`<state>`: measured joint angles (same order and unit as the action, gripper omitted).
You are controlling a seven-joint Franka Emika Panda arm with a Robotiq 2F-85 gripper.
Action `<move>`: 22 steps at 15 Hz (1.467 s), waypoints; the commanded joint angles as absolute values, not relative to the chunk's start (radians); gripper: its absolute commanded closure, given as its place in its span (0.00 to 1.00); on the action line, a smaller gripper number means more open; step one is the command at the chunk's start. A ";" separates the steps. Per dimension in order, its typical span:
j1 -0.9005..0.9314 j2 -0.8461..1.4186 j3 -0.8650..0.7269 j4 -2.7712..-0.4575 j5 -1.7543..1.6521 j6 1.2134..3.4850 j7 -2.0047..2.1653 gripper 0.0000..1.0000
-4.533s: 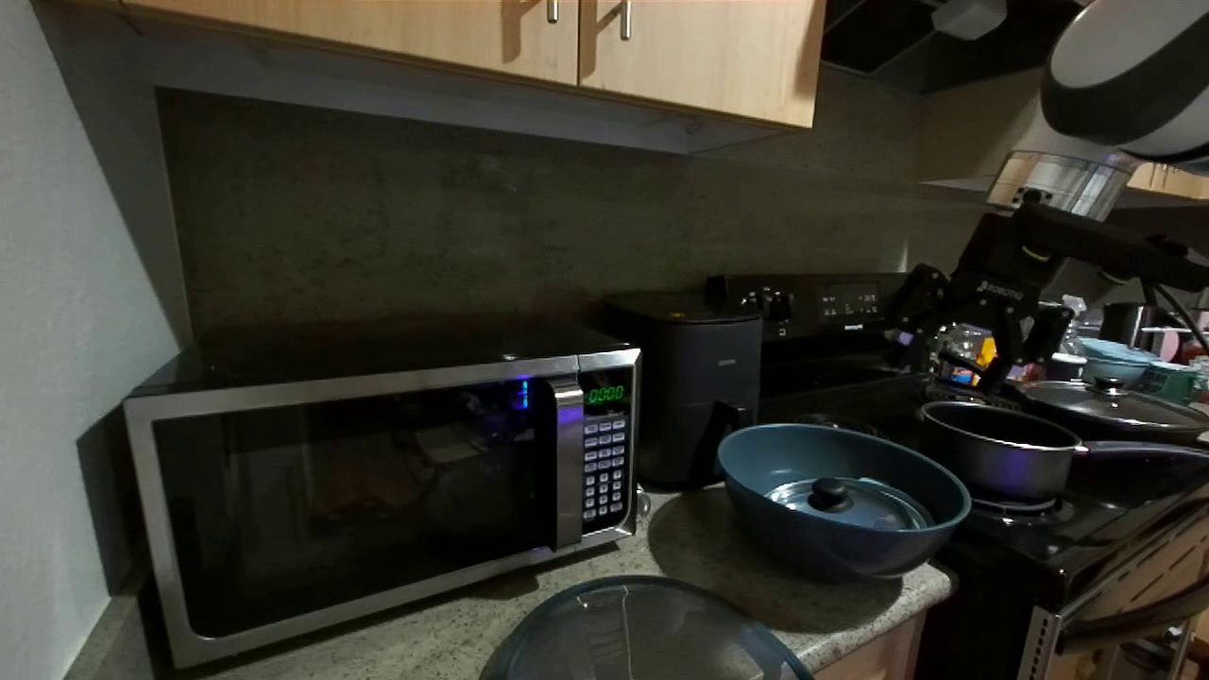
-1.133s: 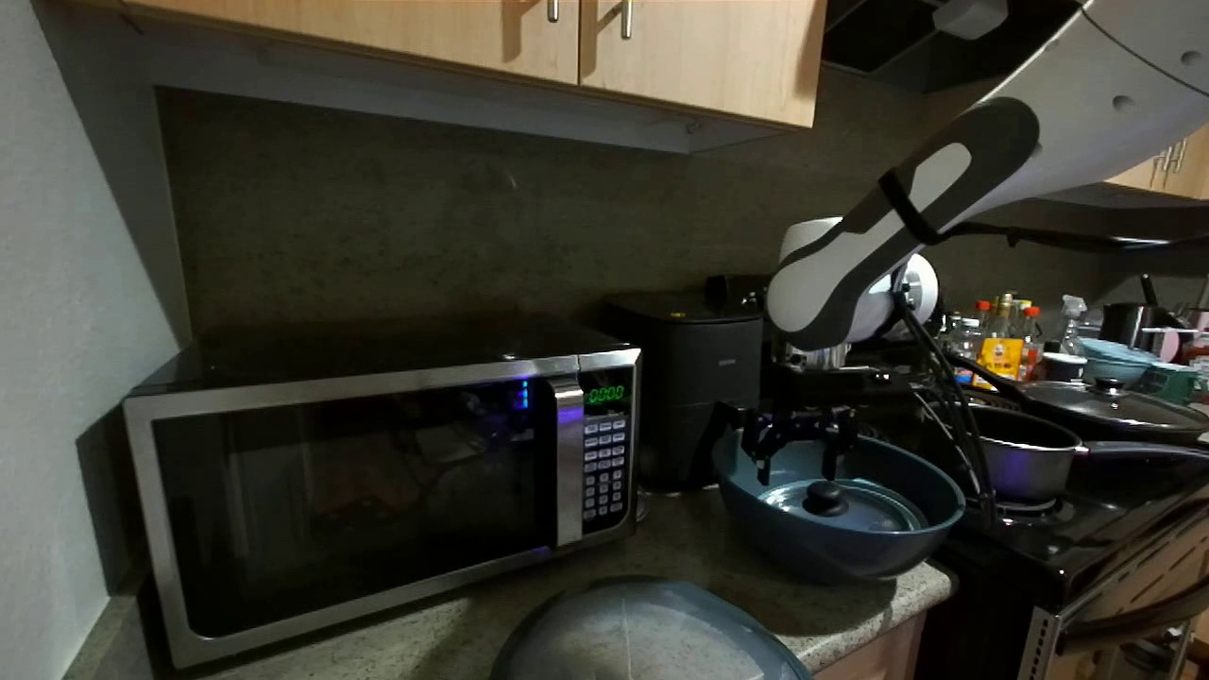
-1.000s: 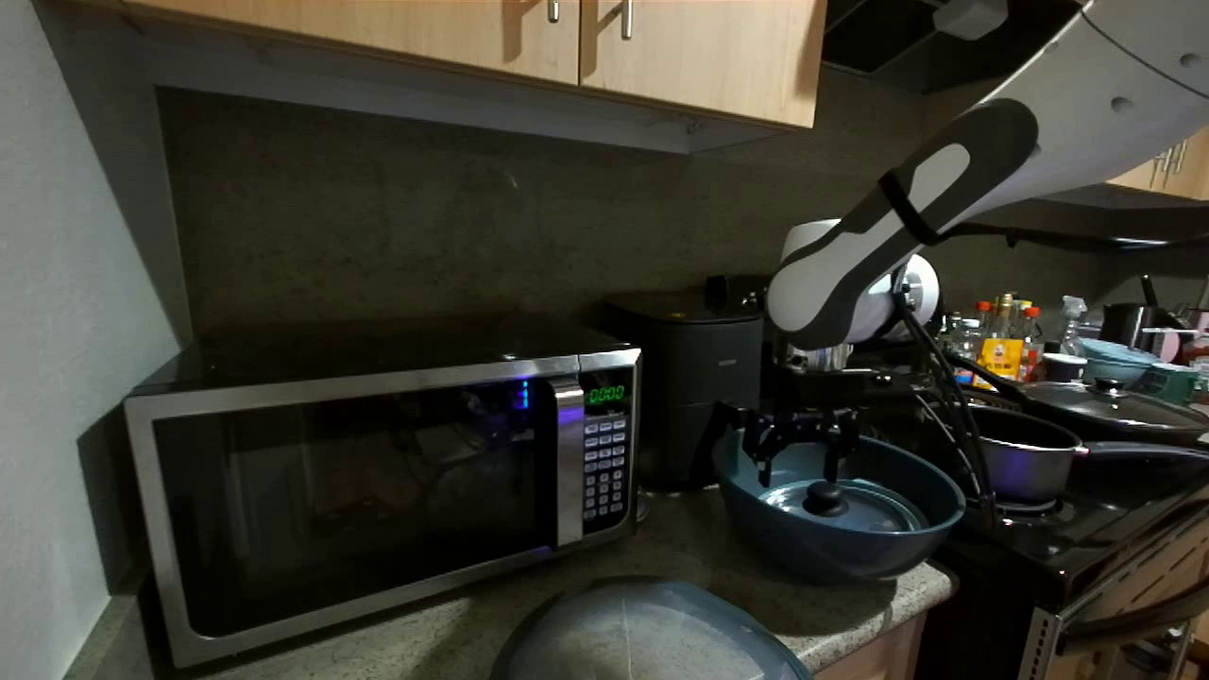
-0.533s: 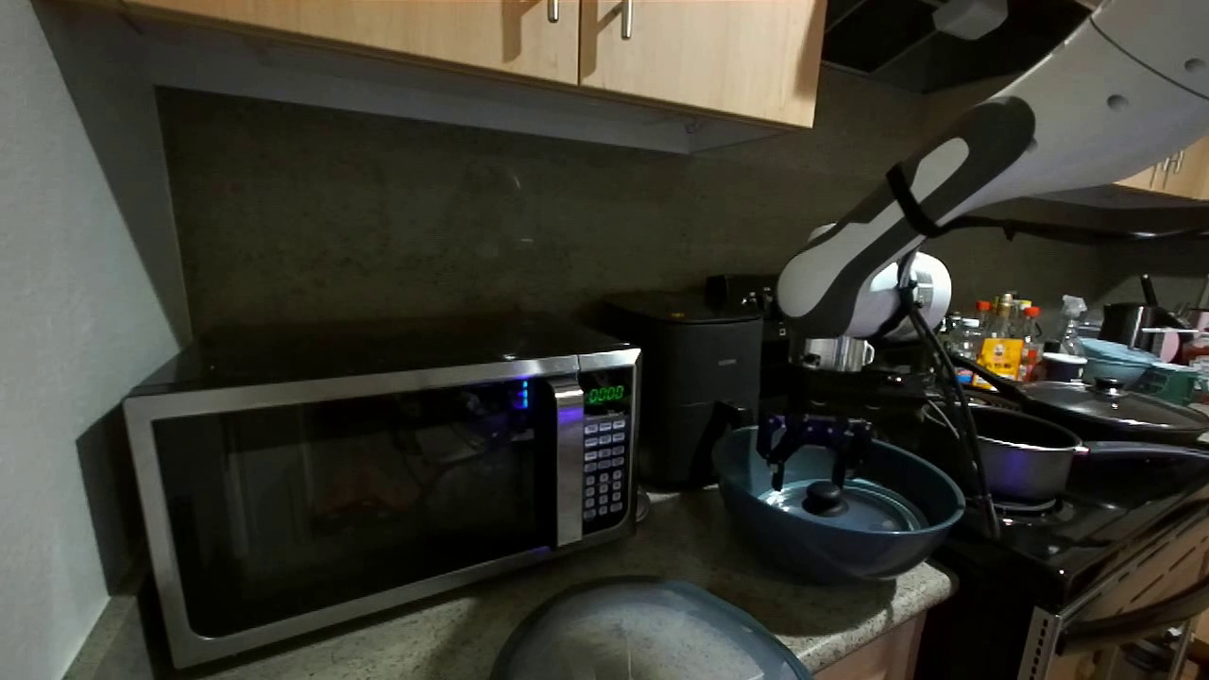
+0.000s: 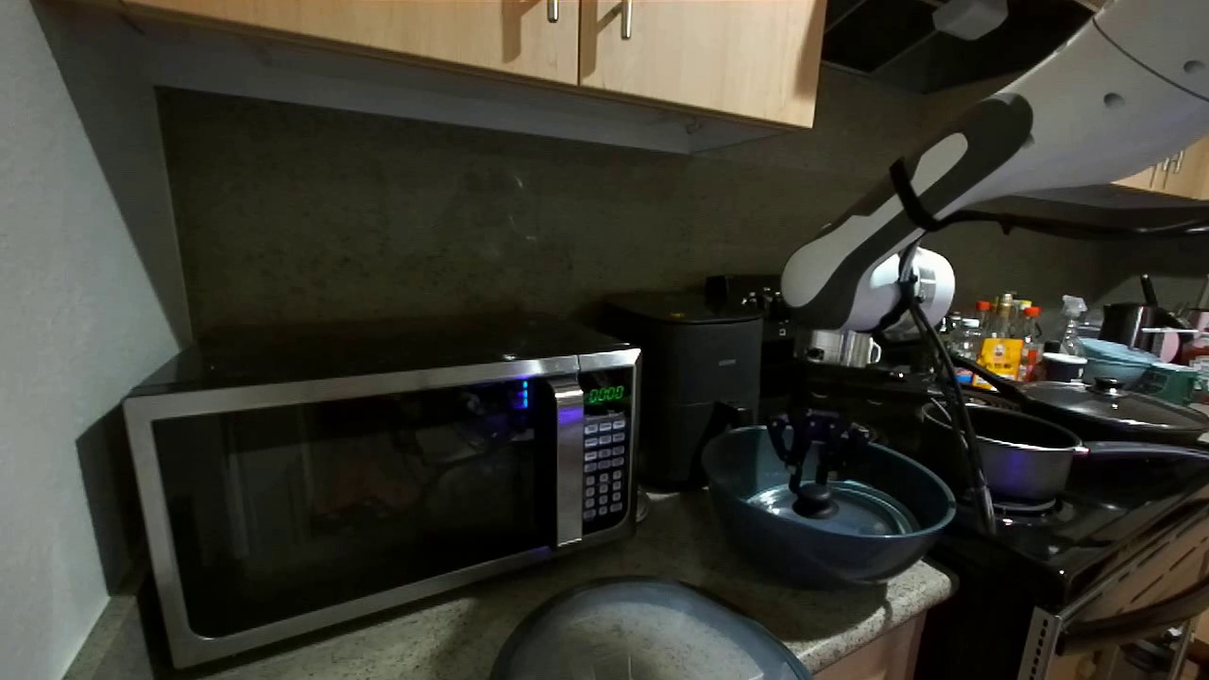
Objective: Remove the lid from the bowl, put it on the pot, remove it from the pot and return it back to the bowl
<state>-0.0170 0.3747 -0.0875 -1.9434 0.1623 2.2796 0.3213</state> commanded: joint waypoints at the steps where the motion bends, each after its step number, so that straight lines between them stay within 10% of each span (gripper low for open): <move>1: -0.028 0.387 -0.074 -1.916 0.182 2.258 0.313 0.98; 2: -0.022 0.386 -0.077 -1.916 0.167 2.251 0.316 0.56; 3: -0.022 0.381 -0.082 -1.929 0.163 2.275 0.323 0.85; 4: -0.021 0.383 -0.082 -1.926 0.163 2.272 0.323 0.83; 5: -0.021 0.384 -0.081 -1.924 0.163 2.271 0.323 0.78; 6: -0.015 0.373 -0.077 -1.932 0.156 2.269 0.316 0.48; 13: -0.011 0.344 -0.053 -1.940 0.164 2.236 0.293 0.03; 22: -0.019 0.352 -0.053 -1.928 0.176 2.158 0.303 0.00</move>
<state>-0.0086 0.3618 -0.0560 -1.9244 0.1614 2.1981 0.3112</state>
